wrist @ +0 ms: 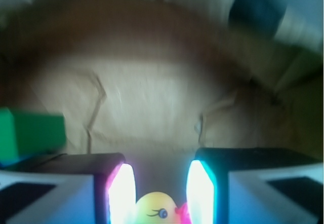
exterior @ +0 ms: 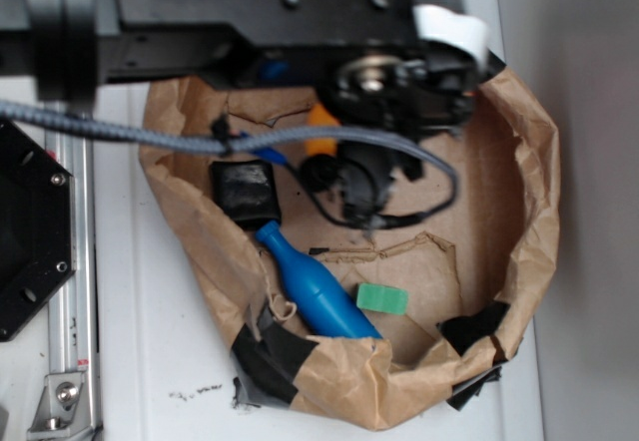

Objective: Grab the yellow duck.

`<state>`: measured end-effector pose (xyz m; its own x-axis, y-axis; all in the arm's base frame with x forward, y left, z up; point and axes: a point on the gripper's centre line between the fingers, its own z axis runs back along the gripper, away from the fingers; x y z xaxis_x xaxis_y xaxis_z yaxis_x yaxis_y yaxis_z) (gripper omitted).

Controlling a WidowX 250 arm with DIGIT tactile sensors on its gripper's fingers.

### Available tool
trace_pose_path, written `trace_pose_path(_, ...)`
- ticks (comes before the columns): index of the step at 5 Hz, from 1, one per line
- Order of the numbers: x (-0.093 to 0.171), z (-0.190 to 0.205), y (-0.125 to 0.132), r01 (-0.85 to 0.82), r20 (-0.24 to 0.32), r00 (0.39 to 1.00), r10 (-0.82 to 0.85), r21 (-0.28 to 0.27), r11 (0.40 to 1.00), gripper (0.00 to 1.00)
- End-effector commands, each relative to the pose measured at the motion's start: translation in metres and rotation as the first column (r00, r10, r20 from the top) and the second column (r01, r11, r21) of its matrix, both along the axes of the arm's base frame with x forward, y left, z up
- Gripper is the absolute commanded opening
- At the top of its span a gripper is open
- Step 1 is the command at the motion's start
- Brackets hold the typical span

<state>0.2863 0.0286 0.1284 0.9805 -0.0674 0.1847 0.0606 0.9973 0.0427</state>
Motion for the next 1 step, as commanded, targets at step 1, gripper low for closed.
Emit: trace_pose_path(1,0.0113,0.0292,-0.0012,-0.044,0.119,0.992,0.046,-0.018,0.999,0.0)
